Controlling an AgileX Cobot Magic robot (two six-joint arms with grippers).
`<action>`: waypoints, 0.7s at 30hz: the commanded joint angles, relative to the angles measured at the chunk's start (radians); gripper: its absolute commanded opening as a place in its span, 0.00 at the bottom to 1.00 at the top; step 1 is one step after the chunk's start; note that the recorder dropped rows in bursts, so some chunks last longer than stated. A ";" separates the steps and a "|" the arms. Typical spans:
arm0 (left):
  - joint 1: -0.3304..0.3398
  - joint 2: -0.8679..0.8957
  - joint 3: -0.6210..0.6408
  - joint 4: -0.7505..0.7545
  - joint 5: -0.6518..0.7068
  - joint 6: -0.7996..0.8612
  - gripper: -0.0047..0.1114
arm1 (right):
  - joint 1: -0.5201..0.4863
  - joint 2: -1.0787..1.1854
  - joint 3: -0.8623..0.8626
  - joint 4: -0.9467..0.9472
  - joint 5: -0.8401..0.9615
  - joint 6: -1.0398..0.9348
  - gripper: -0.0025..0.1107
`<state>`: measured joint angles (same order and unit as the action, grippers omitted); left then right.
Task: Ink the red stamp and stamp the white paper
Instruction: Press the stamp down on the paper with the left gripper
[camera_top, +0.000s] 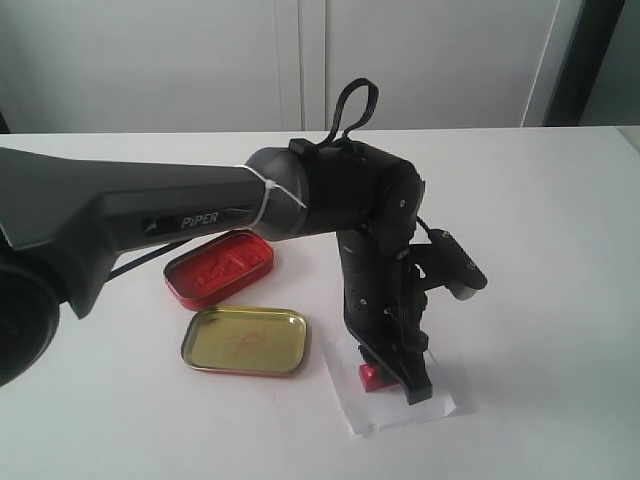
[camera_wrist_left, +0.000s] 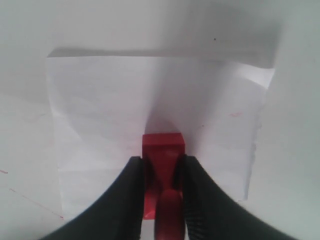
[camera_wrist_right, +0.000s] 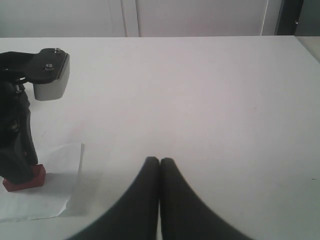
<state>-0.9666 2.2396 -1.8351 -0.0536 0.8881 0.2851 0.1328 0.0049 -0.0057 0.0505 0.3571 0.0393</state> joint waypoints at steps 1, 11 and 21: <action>-0.012 0.031 0.031 -0.041 0.026 0.003 0.04 | -0.006 -0.005 0.006 0.001 -0.014 -0.002 0.02; -0.012 0.007 0.031 -0.036 0.026 0.003 0.04 | -0.006 -0.005 0.006 0.001 -0.014 -0.002 0.02; -0.012 -0.013 0.031 -0.029 0.027 0.003 0.04 | -0.006 -0.005 0.006 0.001 -0.014 -0.002 0.02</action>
<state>-0.9666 2.2219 -1.8249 -0.0618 0.8762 0.2876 0.1328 0.0049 -0.0057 0.0505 0.3571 0.0393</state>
